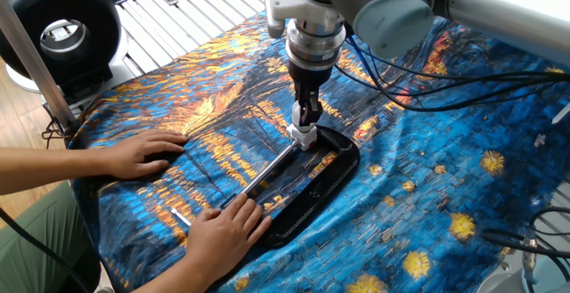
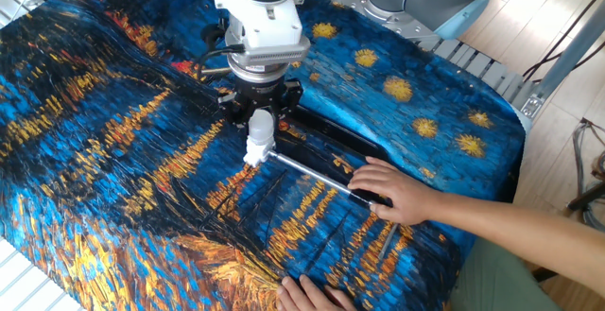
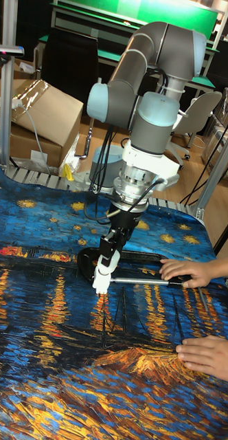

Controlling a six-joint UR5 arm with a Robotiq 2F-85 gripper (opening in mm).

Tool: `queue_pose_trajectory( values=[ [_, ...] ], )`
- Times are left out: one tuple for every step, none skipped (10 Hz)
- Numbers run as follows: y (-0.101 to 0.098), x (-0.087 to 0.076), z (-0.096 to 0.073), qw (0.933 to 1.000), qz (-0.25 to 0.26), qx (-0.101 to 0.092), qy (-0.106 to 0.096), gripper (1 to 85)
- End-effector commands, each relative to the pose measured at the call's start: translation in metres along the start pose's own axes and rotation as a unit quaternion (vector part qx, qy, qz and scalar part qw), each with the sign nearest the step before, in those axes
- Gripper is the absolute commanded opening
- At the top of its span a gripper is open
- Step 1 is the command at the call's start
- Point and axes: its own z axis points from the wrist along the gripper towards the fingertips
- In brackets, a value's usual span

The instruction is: Take out the light bulb by rotating it

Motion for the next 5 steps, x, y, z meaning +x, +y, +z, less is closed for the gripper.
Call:
queue_pose_trajectory(
  values=[
    [0.0014,0.0011,0.0017,0.9997,-0.025,-0.006,-0.007,16.7],
    [-0.0007,0.0103,-0.0019,0.9995,-0.029,-0.001,0.01,25.0],
    [-0.0022,0.0101,-0.0051,0.9994,-0.034,-0.001,0.01,37.3],
    [-0.0013,0.0092,-0.0066,0.9993,-0.036,-0.005,0.009,50.7],
    [0.0027,0.0075,-0.0048,0.9992,-0.037,-0.014,0.008,59.0]
  ],
)
